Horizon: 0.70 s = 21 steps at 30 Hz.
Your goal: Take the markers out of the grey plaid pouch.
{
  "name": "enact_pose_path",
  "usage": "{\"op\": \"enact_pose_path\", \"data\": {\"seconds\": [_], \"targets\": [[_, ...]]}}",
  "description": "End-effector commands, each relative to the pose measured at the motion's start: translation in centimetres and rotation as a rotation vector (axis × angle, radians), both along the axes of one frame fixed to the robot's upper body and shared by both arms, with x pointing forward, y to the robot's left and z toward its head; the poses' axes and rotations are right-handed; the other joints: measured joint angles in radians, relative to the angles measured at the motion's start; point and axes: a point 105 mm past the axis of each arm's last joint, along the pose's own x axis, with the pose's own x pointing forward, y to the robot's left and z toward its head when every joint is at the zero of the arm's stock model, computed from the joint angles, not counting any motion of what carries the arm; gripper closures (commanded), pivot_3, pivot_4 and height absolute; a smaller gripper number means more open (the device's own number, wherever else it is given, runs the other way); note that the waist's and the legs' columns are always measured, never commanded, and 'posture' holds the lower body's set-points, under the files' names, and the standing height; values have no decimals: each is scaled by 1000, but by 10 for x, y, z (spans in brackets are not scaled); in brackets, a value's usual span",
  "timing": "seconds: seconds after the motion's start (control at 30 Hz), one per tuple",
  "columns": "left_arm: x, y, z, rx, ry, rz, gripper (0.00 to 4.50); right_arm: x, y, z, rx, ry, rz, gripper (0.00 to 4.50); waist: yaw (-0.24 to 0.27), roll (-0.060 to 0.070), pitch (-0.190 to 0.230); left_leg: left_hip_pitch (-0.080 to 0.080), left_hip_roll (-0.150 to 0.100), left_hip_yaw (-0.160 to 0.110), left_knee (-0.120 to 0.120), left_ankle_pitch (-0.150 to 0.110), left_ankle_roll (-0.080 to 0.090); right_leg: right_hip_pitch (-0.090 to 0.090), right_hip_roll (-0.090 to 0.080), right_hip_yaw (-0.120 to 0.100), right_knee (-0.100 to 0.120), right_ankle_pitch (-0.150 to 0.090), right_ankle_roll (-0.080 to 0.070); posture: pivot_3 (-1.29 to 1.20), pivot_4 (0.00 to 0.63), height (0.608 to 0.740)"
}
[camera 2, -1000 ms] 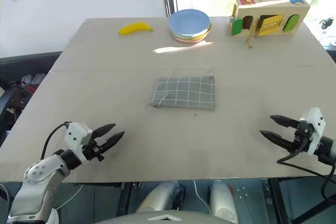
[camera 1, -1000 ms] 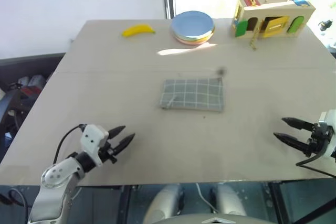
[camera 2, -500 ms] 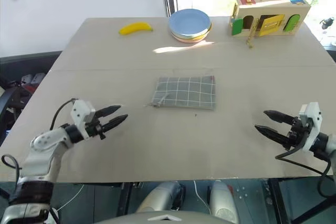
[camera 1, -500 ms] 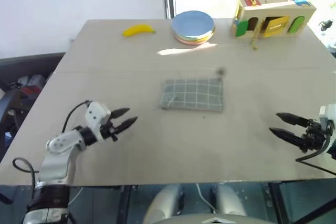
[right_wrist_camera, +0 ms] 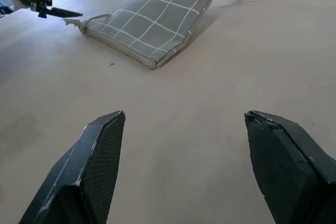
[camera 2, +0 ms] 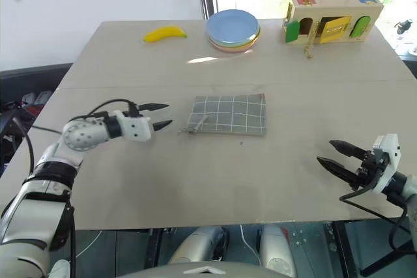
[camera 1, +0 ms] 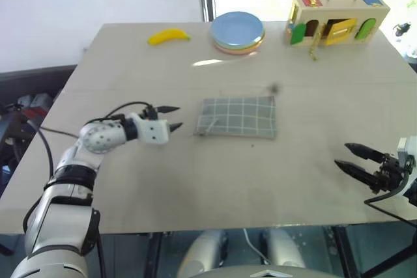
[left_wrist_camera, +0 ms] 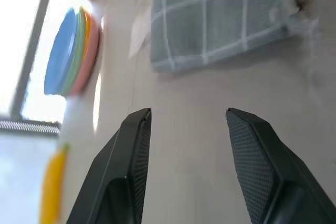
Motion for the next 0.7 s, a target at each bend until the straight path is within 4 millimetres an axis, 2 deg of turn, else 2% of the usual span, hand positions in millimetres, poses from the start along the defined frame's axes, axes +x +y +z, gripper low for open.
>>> {"op": "enact_pose_path", "data": {"seconds": [0.03, 0.07, 0.17, 0.57, 0.7], "targets": [[-4, -12, -1, 69, -61, -115, 1639, 2, -5, 20, -23, -84, -9, 788, 0, 0, 0, 0, 0, 0, 0, 0, 0, 0, 0, 0, 1, 0, 0, 0, 150, 740], [-4, -15, -3, 85, -71, -127, 1422, 2, -6, 21, -24, -85, -9, 788, 1, 0, 0, 0, 0, 0, 0, 0, 0, -1, 0, 0, 1, 0, 0, 0, 150, 740], [-1, -19, -12, 158, -129, -157, 74, 2, -7, 24, -29, -91, -13, 788, 4, 0, -1, 1, 0, 0, 0, 0, 0, 0, 0, 0, 2, 0, 0, 0, 150, 740], [10, -48, -51, 248, -293, -240, 74, 3, -8, 32, -35, -122, -42, 788, 42, 4, -10, 5, -2, -1, 3, 0, 1, 5, -1, -2, 3, 2, 4, 0, 150, 740], [12, -58, -59, 232, -283, -232, 74, 6, -7, 34, -37, -127, -44, 788, 57, 6, -16, 7, -3, -1, 4, -2, 5, 8, -1, -2, 3, 2, 5, 0, 150, 740]]}}
